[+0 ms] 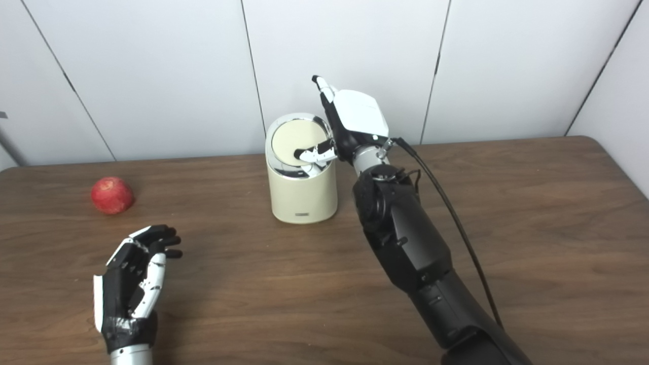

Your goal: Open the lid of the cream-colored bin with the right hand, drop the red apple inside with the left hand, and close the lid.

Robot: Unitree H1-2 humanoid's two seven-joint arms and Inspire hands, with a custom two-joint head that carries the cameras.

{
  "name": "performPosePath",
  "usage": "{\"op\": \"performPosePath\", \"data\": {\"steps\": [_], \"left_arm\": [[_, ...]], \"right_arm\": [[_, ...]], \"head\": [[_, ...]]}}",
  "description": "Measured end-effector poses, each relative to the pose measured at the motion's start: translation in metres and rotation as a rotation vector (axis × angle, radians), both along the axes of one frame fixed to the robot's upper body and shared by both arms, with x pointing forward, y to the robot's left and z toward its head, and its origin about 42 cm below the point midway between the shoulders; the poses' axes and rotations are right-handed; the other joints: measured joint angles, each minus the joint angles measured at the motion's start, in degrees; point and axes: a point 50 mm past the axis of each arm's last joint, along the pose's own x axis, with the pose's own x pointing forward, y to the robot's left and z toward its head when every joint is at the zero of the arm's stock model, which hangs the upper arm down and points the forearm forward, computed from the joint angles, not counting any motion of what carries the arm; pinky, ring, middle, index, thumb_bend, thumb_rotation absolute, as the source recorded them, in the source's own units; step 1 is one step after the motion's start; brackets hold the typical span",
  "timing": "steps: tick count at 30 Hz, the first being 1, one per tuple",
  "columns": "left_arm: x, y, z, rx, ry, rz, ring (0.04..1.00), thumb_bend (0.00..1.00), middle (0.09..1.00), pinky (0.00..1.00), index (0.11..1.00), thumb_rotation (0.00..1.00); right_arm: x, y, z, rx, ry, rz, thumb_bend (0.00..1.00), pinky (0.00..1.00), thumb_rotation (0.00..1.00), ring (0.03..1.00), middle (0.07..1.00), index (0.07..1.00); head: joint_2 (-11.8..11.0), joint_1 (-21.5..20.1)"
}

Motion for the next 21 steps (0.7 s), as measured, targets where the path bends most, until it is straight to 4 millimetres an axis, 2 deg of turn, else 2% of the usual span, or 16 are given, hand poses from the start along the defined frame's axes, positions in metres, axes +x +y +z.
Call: {"op": "performPosePath", "data": {"steps": [7,11,15,18,21], "left_arm": [[0.000,0.000,0.000,-0.001,-0.002,0.000,0.623,0.27,0.643,0.54,0.629,0.27],[0.001,0.000,0.000,-0.009,-0.004,-0.002,0.635,0.28,0.650,0.55,0.633,0.29],[0.001,-0.001,0.000,-0.011,-0.004,-0.002,0.629,0.28,0.644,0.55,0.630,0.30],[0.001,-0.001,0.000,-0.011,-0.005,-0.003,0.628,0.27,0.645,0.55,0.632,0.30],[0.001,-0.001,0.000,-0.012,-0.004,-0.003,0.629,0.27,0.644,0.55,0.631,0.29]], "right_arm": [[-0.002,0.002,-0.005,-0.018,0.003,0.011,0.92,0.84,0.09,0.895,0.922,0.964],[-0.003,-0.001,-0.009,0.008,0.022,0.009,0.90,0.87,0.08,0.911,0.940,0.972],[-0.001,-0.013,-0.012,0.197,0.100,-0.007,0.87,0.77,0.19,0.907,0.955,0.980],[0.000,-0.020,-0.015,0.250,0.150,-0.011,0.89,0.70,0.30,0.879,0.945,0.981],[0.001,-0.030,-0.016,0.268,0.168,-0.032,0.90,0.68,0.32,0.866,0.937,0.979]], "head": [[-0.3,0.0],[-0.3,-0.3],[-0.4,-0.3],[-0.5,-0.4],[-0.6,-0.5]]}}
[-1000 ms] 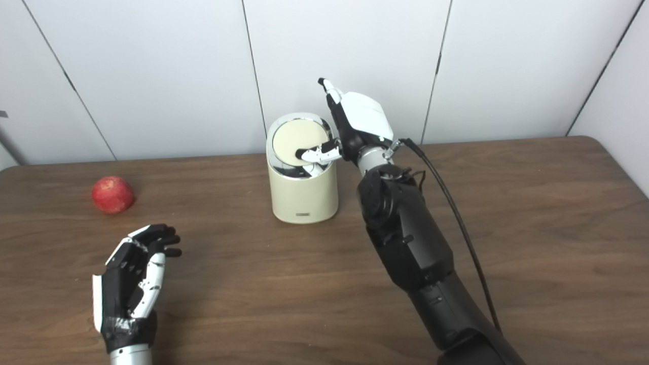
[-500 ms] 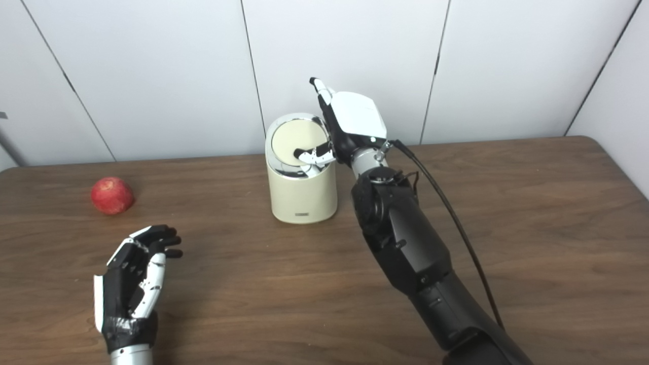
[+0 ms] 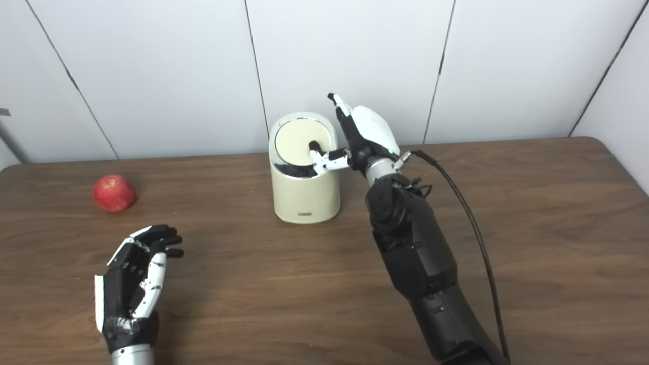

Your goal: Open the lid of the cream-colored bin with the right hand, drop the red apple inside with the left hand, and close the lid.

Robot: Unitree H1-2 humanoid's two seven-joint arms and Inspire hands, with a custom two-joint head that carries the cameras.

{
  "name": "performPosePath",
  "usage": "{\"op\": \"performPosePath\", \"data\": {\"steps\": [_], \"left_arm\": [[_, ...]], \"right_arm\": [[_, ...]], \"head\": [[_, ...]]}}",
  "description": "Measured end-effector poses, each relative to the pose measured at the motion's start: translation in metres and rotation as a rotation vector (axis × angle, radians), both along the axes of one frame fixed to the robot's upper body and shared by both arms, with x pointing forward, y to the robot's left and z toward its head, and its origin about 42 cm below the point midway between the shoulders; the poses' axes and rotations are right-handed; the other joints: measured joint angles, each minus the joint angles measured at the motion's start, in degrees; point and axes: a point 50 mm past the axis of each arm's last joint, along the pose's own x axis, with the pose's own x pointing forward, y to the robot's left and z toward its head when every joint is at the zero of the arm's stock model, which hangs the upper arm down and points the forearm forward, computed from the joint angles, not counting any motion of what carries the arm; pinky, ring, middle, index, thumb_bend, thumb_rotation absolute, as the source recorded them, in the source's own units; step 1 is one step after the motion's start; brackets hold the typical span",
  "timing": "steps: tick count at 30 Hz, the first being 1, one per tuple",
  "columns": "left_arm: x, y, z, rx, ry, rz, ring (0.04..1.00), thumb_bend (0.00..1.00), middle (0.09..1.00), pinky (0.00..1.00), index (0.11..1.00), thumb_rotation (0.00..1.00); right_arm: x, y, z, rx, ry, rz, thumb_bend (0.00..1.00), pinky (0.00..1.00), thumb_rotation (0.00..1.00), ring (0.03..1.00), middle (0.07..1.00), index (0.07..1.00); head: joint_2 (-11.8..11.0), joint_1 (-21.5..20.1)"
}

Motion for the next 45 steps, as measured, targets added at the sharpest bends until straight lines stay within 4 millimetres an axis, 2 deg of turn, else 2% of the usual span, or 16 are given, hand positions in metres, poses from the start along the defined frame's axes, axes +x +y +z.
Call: {"op": "performPosePath", "data": {"steps": [12,24,28,33,41,45], "left_arm": [[0.0000,0.0003,-0.0001,-0.001,0.000,0.000,0.629,0.26,0.647,0.54,0.631,0.26],[-0.0003,0.0001,0.0007,0.008,-0.014,0.003,0.623,0.25,0.645,0.54,0.631,0.27],[-0.0004,-0.0001,0.0007,0.010,-0.015,0.002,0.627,0.26,0.645,0.54,0.630,0.29],[-0.0004,-0.0007,0.0008,0.015,-0.013,0.004,0.622,0.25,0.645,0.53,0.633,0.30],[-0.0004,-0.0010,0.0008,0.022,-0.012,0.004,0.620,0.27,0.643,0.53,0.631,0.32],[-0.0004,-0.0014,0.0008,0.031,-0.011,0.006,0.617,0.25,0.643,0.53,0.629,0.31]], "right_arm": [[-0.0001,-0.0055,0.0007,0.006,0.005,-0.009,0.91,0.69,0.28,0.871,0.942,0.973],[-0.0001,-0.0072,0.0002,-0.004,0.006,-0.008,0.95,0.71,0.35,0.881,0.940,0.976],[0.0003,-0.0081,-0.0012,-0.012,0.011,-0.012,0.97,0.75,0.42,0.892,0.939,0.972],[0.0003,-0.0080,-0.0036,-0.045,-0.004,-0.022,0.97,0.78,0.46,0.885,0.925,0.963],[0.0022,-0.0088,-0.0070,-0.064,-0.024,-0.033,0.96,0.80,0.49,0.889,0.927,0.969],[0.0027,-0.0085,-0.0080,-0.054,-0.022,-0.031,0.96,0.80,0.47,0.891,0.931,0.969]], "head": [[0.0,0.0],[-0.4,0.4],[-0.4,0.6],[-0.5,0.9],[-0.5,1.1],[-0.5,1.3]]}}
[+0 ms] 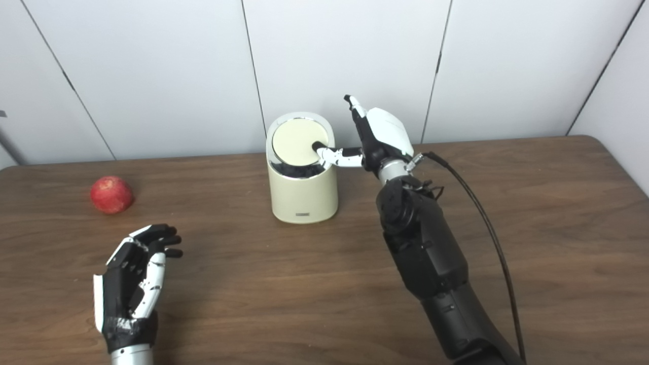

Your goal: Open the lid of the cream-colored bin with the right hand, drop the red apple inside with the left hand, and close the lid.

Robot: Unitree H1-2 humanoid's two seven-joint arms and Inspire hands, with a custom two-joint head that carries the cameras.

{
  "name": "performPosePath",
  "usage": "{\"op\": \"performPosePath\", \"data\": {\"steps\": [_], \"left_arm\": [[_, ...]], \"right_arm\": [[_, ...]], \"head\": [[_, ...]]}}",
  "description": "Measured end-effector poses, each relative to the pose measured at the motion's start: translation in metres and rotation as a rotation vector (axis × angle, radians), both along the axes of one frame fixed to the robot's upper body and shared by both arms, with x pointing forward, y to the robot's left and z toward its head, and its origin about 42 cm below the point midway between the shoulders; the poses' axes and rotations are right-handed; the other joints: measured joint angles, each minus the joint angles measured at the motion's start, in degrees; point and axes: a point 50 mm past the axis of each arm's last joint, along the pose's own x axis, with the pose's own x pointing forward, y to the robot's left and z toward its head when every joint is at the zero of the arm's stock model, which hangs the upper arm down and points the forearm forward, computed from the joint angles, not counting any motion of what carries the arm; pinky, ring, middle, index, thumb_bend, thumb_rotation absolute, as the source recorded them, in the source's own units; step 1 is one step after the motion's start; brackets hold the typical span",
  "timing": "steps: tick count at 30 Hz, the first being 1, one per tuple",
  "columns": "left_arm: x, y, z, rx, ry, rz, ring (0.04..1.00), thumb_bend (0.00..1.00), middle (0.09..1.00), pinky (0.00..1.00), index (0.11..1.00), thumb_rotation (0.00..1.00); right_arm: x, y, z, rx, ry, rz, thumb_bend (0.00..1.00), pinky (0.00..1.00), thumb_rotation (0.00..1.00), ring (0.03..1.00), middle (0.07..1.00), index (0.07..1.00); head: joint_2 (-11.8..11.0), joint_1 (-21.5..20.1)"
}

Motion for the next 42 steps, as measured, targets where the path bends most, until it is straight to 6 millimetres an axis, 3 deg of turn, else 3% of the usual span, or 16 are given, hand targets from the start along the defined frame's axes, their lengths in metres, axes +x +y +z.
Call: {"op": "performPosePath", "data": {"steps": [11,26,37,42], "left_arm": [[0.000,-0.002,0.000,0.012,-0.001,0.005,0.612,0.24,0.641,0.52,0.628,0.30],[0.000,-0.002,0.000,0.010,-0.001,0.004,0.608,0.24,0.637,0.51,0.628,0.29],[0.000,-0.002,0.000,0.007,0.001,0.004,0.619,0.24,0.644,0.53,0.633,0.29],[0.000,-0.003,0.000,0.008,0.001,0.003,0.619,0.24,0.644,0.53,0.635,0.29]], "right_arm": [[0.001,0.001,0.001,0.007,0.000,-0.002,0.96,0.77,0.47,0.892,0.941,0.973],[0.001,0.001,-0.002,-0.013,0.007,-0.013,0.91,0.78,0.57,0.887,0.931,0.969],[0.001,-0.003,-0.009,-0.014,0.045,-0.038,0.87,0.77,0.80,0.892,0.934,0.971],[0.000,-0.004,-0.012,-0.014,0.059,-0.040,0.84,0.79,0.86,0.890,0.930,0.972]], "head": [[0.0,0.2],[0.0,-0.3],[0.0,-0.6],[-0.1,-0.6]]}}
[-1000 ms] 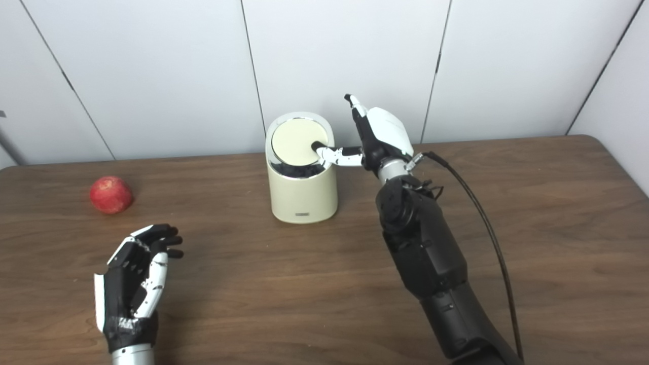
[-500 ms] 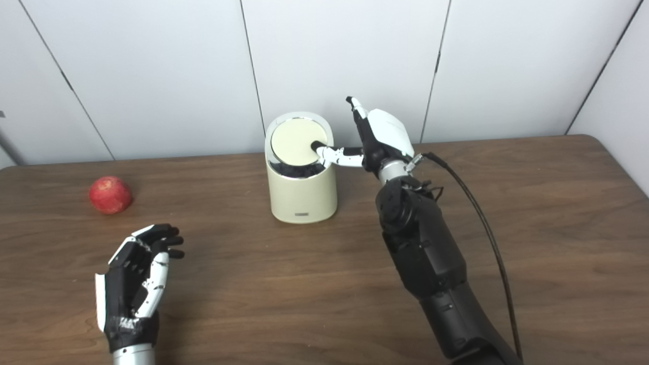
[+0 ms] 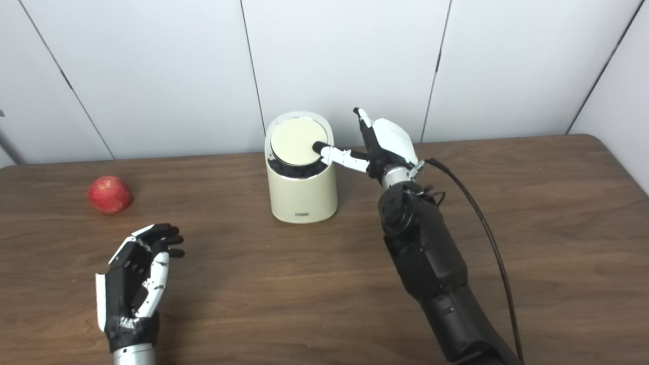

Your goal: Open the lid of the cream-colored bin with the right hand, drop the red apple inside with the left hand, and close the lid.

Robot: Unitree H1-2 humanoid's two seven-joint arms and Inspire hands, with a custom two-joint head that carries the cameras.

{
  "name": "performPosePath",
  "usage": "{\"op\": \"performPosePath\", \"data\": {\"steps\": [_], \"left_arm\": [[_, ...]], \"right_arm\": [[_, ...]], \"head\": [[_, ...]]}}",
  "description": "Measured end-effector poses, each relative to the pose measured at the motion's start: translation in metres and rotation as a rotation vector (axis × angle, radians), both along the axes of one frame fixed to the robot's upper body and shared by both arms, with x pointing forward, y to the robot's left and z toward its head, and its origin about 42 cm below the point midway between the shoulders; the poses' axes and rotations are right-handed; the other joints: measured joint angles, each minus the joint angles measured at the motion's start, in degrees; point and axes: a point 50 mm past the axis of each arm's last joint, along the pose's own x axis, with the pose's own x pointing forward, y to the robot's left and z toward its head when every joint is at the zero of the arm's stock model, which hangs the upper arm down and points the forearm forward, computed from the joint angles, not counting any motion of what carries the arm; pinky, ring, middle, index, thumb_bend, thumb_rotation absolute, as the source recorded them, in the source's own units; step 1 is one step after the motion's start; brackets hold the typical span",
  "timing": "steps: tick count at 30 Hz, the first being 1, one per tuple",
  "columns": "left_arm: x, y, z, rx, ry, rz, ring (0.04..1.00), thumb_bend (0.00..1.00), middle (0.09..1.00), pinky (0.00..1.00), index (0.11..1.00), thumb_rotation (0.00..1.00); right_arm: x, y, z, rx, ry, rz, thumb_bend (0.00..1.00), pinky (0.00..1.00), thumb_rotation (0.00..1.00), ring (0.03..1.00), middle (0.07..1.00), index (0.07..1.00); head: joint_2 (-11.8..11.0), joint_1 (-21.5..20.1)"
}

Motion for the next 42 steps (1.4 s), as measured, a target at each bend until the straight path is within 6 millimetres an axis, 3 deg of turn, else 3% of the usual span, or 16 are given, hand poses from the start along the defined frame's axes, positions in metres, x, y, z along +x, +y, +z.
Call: {"op": "performPosePath", "data": {"steps": [16,24,32,42], "left_arm": [[0.000,0.000,0.000,0.002,0.000,-0.001,0.616,0.24,0.642,0.53,0.632,0.29],[0.000,-0.001,0.000,0.001,0.000,-0.001,0.617,0.24,0.645,0.52,0.636,0.29],[0.000,-0.001,0.000,0.002,-0.001,-0.002,0.615,0.24,0.641,0.52,0.635,0.30],[0.001,-0.001,0.001,0.004,-0.004,-0.002,0.617,0.24,0.643,0.53,0.635,0.29]], "right_arm": [[0.000,-0.002,0.000,-0.002,0.014,0.002,0.86,0.78,0.85,0.896,0.934,0.975],[-0.001,-0.002,-0.004,0.006,0.023,0.009,0.90,0.76,0.99,0.871,0.918,0.961],[-0.017,-0.008,-0.016,0.040,0.032,0.015,0.94,0.71,1.00,0.850,0.904,0.953],[-0.030,-0.007,0.011,0.086,-0.078,0.044,0.99,0.67,1.00,0.817,0.906,0.939]], "head": [[-0.2,0.2],[-0.5,0.3],[-0.7,0.1],[-1.1,0.3]]}}
